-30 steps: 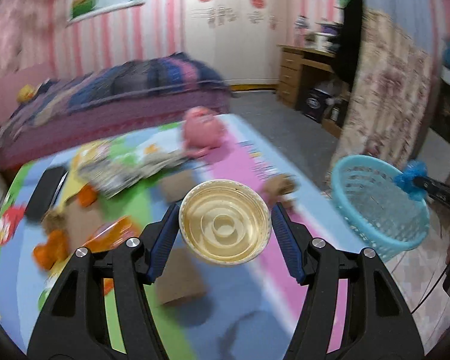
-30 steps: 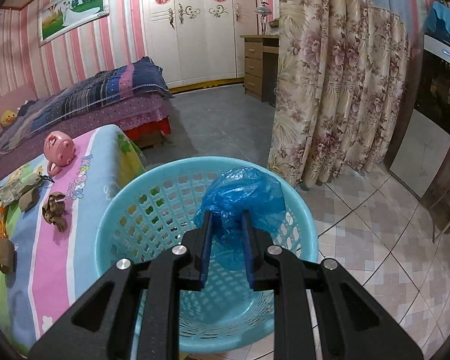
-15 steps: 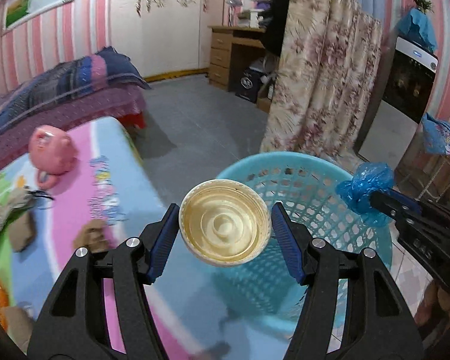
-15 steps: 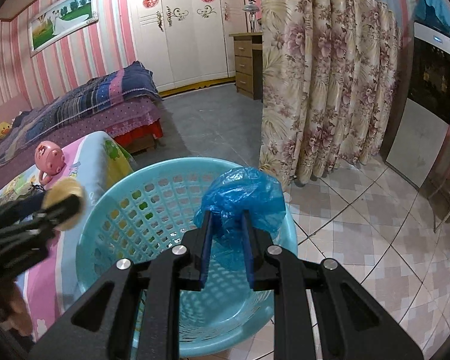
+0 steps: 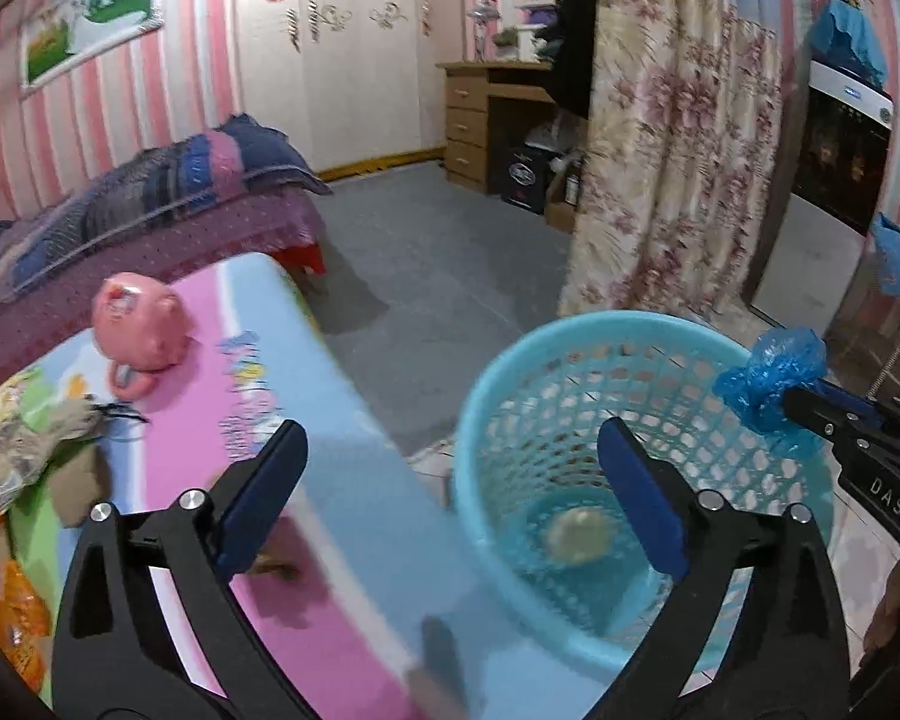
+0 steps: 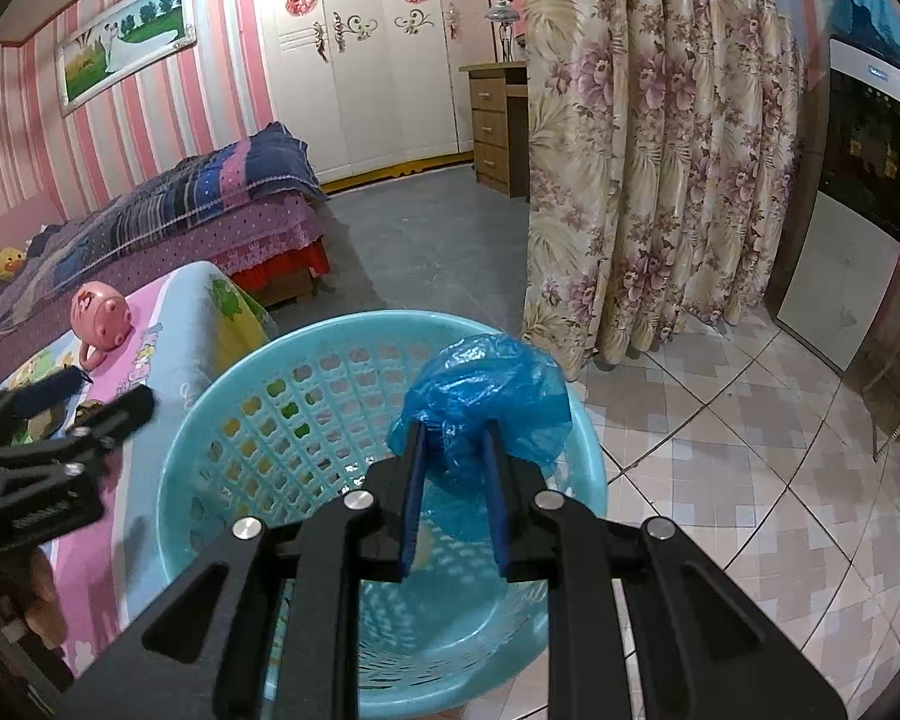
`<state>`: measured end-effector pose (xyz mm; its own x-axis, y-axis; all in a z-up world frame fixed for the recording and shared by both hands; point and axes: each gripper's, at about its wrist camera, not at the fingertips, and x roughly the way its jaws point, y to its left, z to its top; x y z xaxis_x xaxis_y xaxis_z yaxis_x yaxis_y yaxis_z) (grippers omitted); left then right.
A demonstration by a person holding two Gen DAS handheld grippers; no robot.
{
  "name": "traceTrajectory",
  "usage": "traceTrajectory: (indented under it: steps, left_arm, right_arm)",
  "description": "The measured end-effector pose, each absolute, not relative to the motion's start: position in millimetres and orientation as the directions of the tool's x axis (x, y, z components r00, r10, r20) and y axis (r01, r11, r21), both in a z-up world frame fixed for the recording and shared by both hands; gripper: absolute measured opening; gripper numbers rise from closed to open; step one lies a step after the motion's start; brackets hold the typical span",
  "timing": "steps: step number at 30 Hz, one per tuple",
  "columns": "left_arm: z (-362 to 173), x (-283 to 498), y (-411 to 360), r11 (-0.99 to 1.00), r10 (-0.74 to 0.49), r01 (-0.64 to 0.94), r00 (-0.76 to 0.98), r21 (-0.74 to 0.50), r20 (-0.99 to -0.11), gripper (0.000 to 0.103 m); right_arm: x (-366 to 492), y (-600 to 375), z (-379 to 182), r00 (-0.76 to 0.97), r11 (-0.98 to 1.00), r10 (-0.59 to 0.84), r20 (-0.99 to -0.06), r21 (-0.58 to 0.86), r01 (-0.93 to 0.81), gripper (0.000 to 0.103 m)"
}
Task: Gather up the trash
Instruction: 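Carry the lid with the left tool while the right tool carries the bag, release both into the blue basket, then grasp the brown cardboard piece with the left tool while the right tool grasps the tan crumpled paper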
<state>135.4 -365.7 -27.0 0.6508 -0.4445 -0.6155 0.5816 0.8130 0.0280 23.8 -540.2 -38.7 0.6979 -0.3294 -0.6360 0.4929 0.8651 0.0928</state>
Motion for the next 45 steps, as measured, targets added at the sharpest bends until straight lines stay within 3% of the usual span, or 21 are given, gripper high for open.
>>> traceTrajectory:
  steps: [7,9,10,11,15,18,27,35,42,45]
  left_arm:
    - [-15,133,-328,0.849,-0.413,0.528,0.698,0.03,-0.585,0.097]
    - [-11,130,-319,0.854,-0.407,0.519,0.708,0.034,-0.576,0.097]
    - [-11,128,-316,0.857,-0.403,0.515,0.713,0.039,-0.573,0.097]
    - [-10,127,-312,0.86,-0.397,0.509,0.719,0.043,-0.57,0.097]
    - [-10,124,-291,0.878,-0.36,0.474,0.744,0.065,-0.563,0.097]
    - [-13,124,-270,0.895,-0.325,0.44,0.753,0.07,-0.572,0.097]
    - [-16,110,-203,0.939,-0.215,0.329,0.793,0.103,-0.57,0.097]
    - [-54,122,-140,0.979,-0.103,0.191,0.752,0.065,-0.651,0.097]
    - [-73,134,-126,0.982,-0.133,0.187,0.703,0.001,-0.699,0.097]
    - [-78,134,-129,0.978,-0.149,0.207,0.683,-0.007,-0.715,0.089]
  right_arm:
    - [36,-528,-41,0.705,0.878,-0.33,-0.628,0.071,0.474,0.021]
    - [38,-525,-43,0.702,0.877,-0.343,-0.624,0.055,0.477,0.04]
    - [38,-524,-43,0.699,0.874,-0.354,-0.621,0.046,0.483,0.057]
    - [38,-523,-43,0.704,0.873,-0.356,-0.615,0.049,0.484,0.064]
    - [34,-524,-41,0.71,0.863,-0.36,-0.605,0.071,0.499,0.071]
    - [31,-521,-38,0.716,0.852,-0.378,-0.586,0.083,0.517,0.087]
    - [41,-480,-26,0.733,0.889,-0.368,-0.572,0.015,0.458,0.091]
    - [58,-419,-17,0.779,0.943,-0.293,-0.554,-0.031,0.333,0.091]
    - [75,-379,-24,0.784,0.968,-0.222,-0.579,-0.036,0.248,0.091]
    - [78,-369,-28,0.781,0.973,-0.212,-0.587,-0.051,0.226,0.091]
